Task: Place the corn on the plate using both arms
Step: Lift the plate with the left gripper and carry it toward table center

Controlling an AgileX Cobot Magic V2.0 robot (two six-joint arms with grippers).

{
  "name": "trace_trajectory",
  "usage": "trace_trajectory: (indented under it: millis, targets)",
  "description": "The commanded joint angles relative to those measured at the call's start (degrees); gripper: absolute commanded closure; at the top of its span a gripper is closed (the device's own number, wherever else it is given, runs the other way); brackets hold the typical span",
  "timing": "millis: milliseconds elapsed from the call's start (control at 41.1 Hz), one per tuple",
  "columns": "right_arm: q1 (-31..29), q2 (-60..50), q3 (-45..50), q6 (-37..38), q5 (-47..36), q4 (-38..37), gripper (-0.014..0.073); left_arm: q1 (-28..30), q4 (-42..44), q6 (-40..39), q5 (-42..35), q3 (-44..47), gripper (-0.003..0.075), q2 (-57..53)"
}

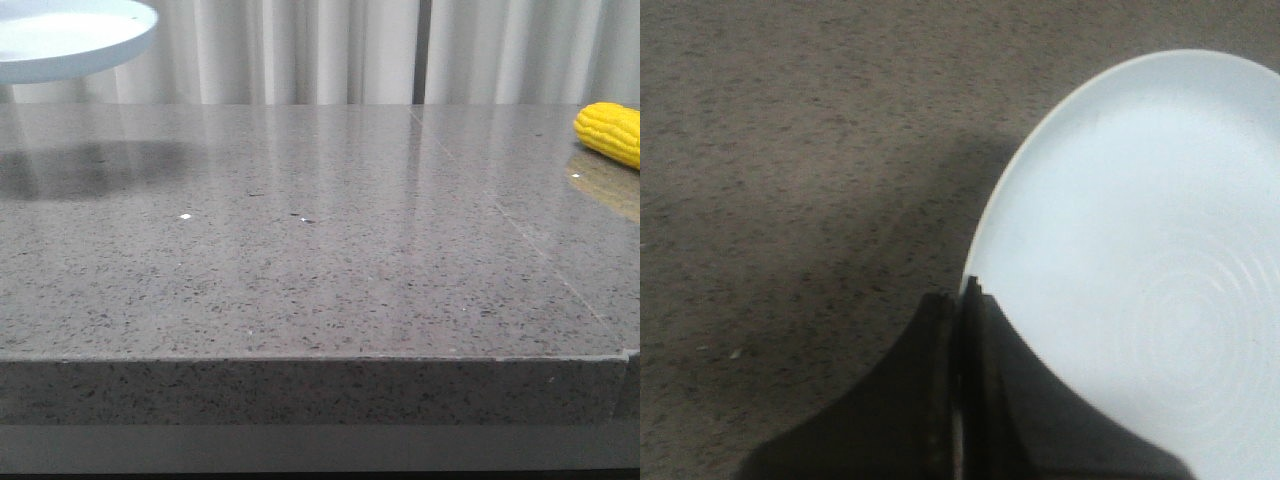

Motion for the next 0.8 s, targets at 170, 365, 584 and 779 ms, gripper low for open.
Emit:
trace_trajectory:
  millis: [170, 365, 584, 779]
  targets:
    - [-0.4, 0.3, -1.4, -0.6, -3.9, -0.5, 0.0032, -11.3, -3.3, 0.2, -1.5, -1.8, 0.0741, -1.6]
    - [-0.4, 0.3, -1.4, -0.6, -3.9, -0.5, 0.0032, -18.5, -3.1, 0.2, -3.8, -1.8, 0.0741, 0.7]
    - [-0.4, 0.3, -1.4, -0.6, -3.9, -0.5, 0.0032, -24.1, -2.8, 0.1, -7.4, -1.8, 0.074, 3.5]
    - [-0.4, 0.3, -1.4, -0.6, -3.9, -0.5, 0.0032, -27.1, 5.2, -4.0, -10.4, -1.8, 0.0741, 5.5]
